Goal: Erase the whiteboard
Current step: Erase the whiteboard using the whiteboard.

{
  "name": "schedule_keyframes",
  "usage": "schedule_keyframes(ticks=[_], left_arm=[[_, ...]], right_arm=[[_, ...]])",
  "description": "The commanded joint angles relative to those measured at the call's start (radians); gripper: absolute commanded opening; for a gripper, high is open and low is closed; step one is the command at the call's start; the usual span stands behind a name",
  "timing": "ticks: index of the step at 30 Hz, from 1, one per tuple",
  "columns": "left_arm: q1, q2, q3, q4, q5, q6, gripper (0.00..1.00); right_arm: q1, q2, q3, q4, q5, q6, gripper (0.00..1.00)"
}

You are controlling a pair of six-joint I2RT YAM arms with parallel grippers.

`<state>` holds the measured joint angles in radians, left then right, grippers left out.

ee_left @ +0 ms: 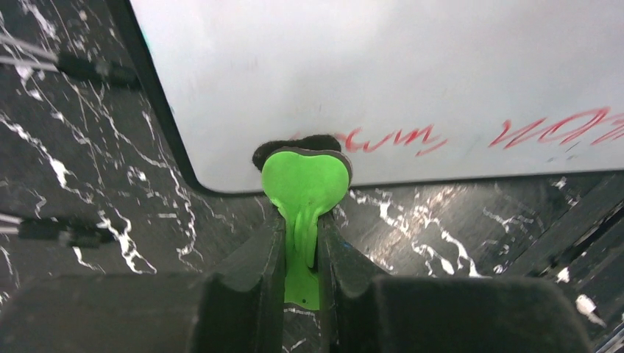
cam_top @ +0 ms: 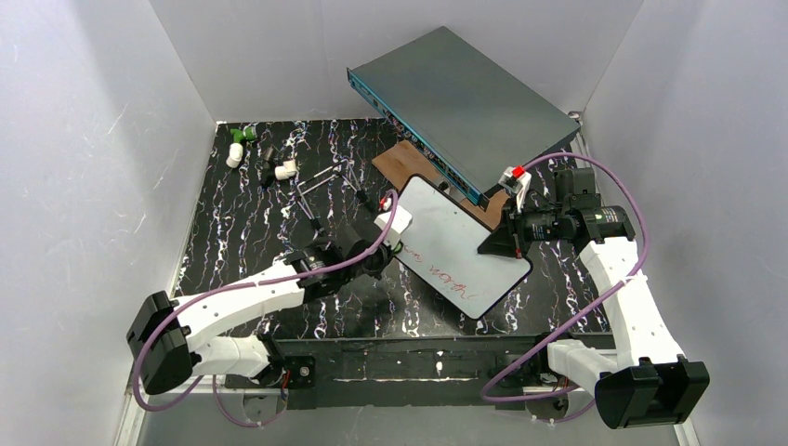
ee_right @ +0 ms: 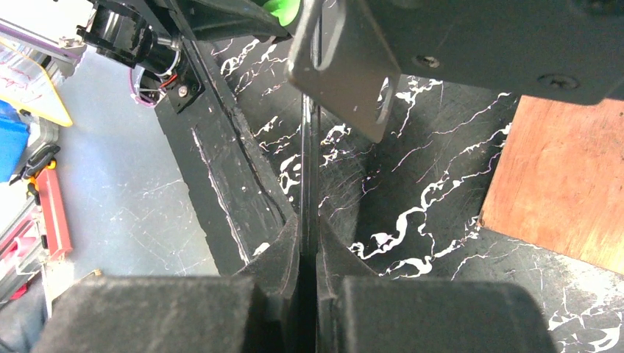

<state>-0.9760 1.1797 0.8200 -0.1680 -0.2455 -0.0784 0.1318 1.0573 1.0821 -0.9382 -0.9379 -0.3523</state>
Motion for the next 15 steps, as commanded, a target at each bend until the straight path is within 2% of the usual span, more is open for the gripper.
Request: schedule_keyframes(ticks=[1, 7, 15], left_arm=[[0.008, 0.024, 0.119, 0.011, -0.009, 0.05, 0.0], [0.008, 0.062, 0.143, -0.022, -0.042, 0.072, 0.0], [0.008, 0.056, -0.016, 0.009, -0.017, 0.005, 0.0]], right_arm=[[0.003, -0.023, 0.01, 0.018, -0.145, -0.001, 0.01], [0.002, -0.026, 0.01, 0.018, -0.145, -0.001, 0.01], [0.0, -0.026, 0.007, 0.017, -0.149, -0.003, 0.01]])
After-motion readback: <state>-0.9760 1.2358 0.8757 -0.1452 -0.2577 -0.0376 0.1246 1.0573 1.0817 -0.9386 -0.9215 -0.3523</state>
